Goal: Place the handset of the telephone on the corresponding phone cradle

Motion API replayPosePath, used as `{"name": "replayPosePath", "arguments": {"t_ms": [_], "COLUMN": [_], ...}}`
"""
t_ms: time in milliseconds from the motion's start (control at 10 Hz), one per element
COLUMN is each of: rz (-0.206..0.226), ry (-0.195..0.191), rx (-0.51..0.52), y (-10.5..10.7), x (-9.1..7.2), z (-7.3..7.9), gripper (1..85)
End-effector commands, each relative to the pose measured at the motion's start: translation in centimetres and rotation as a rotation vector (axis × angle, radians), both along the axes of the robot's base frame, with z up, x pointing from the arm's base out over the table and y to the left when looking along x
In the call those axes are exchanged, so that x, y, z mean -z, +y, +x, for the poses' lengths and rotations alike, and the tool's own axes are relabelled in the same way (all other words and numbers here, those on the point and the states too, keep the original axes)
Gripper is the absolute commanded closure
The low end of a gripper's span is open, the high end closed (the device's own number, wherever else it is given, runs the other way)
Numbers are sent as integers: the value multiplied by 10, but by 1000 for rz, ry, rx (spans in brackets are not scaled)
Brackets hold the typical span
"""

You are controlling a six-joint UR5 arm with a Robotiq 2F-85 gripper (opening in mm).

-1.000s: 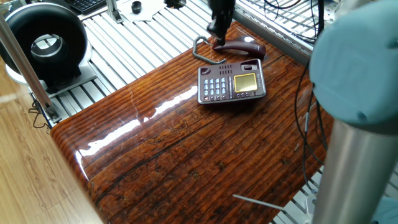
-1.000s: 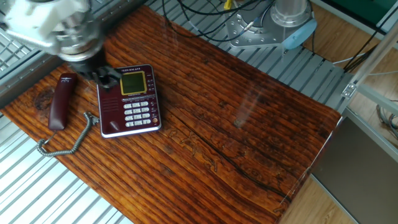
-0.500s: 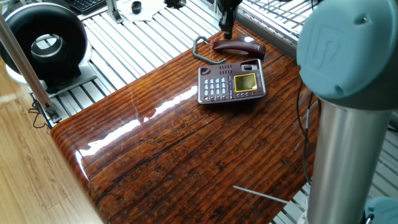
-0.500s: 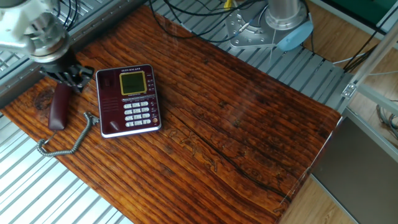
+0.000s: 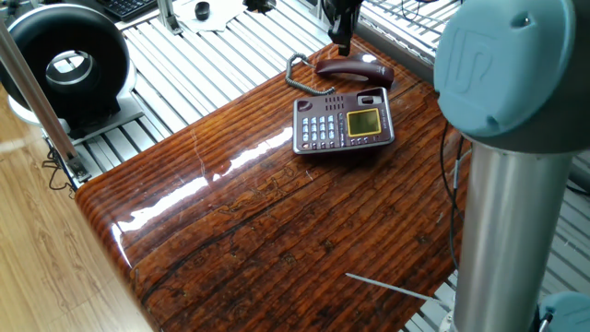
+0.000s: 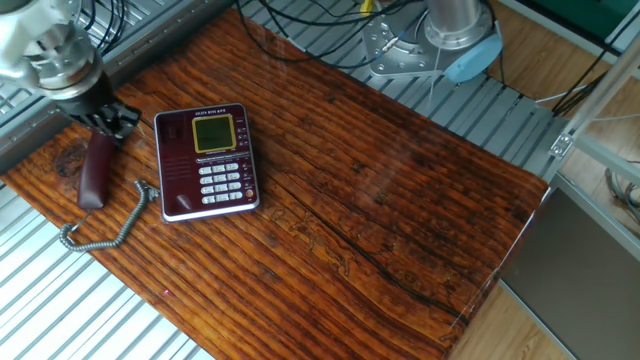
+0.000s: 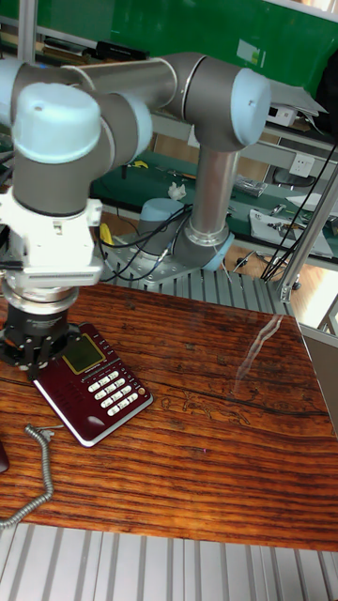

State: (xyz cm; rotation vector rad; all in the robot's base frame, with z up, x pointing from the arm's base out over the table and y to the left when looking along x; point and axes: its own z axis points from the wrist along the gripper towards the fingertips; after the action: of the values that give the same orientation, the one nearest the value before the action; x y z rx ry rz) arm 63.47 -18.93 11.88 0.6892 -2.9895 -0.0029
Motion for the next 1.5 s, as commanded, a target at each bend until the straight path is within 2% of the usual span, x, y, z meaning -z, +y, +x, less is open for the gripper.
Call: {"name": "replayPosePath", "arguments": {"t_ms": [0,100,200,300,500,700,800,1000,1100,1200,1400], "rz": [43,18,27,68,71,28,5,27,59,58,58], "ry": [-32,-46,-105,-181,-207,-192,-180,-187,-201,-210,-237], "rx": [-159,-219,-233,-259,-312,-356,-367,-376,-362,-343,-347], "y": [-45,-69,-71,-61,-66,-68,-65,-52,-50,-58,-74], "x": [12,8,10,15,42,57,60,63,62,62,61], "z": [15,20,32,46,45,30,22,9,5,4,11], "gripper": [633,523,417,263,243,200,200,227,243,250,253]}}
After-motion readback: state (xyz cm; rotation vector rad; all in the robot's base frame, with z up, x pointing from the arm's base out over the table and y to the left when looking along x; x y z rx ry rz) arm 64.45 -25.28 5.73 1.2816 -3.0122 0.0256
